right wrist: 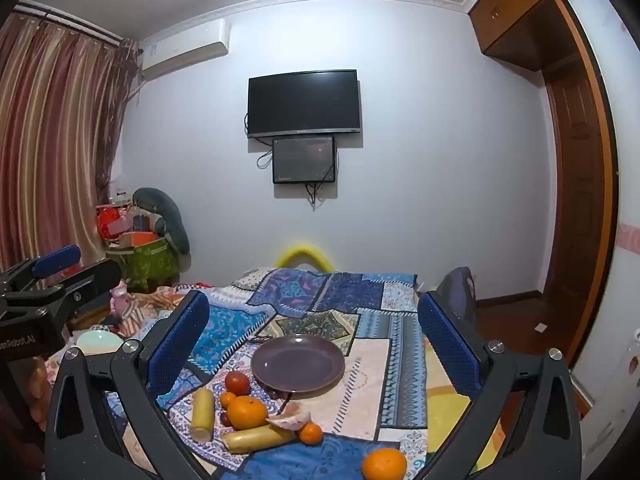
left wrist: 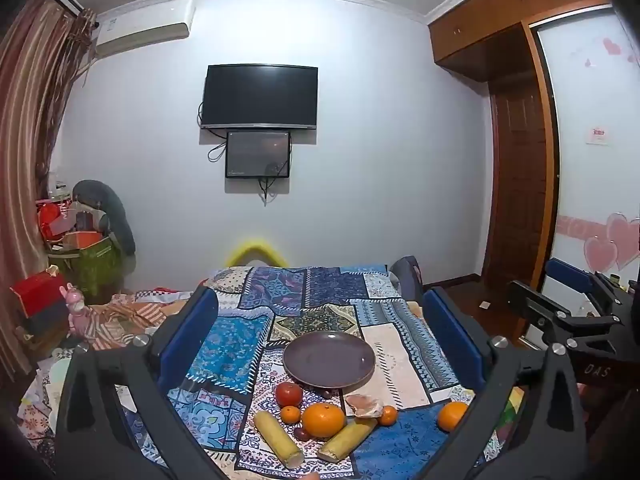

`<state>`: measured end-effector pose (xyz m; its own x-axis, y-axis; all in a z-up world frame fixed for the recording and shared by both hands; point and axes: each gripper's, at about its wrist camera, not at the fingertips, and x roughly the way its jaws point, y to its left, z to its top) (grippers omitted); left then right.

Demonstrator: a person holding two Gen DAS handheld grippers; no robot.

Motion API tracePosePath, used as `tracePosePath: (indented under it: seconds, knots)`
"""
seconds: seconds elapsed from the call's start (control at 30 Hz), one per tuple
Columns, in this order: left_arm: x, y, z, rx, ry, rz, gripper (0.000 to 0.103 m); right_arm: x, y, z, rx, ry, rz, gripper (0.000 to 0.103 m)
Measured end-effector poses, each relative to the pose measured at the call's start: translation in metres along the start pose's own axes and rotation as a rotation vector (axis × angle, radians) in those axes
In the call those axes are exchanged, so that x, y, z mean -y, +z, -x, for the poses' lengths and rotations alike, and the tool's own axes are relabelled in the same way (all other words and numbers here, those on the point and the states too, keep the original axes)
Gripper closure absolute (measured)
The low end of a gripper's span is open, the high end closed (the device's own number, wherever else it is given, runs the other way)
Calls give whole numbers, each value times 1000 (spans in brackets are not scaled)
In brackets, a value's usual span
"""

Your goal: Organize fruits

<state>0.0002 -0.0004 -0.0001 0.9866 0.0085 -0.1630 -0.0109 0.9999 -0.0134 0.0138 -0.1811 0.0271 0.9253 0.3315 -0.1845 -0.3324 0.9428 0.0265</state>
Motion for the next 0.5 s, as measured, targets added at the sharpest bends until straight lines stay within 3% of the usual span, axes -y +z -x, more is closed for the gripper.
tracePosePath:
  seconds: [0.23, 0.5]
  knots:
    - [15, -3, -3, 3, 22, -12, 0, -1, 1, 1, 0, 7, -8, 0]
    - [6, 0, -1, -1, -12, 0, 0, 5, 5, 7, 13, -3, -25, 0]
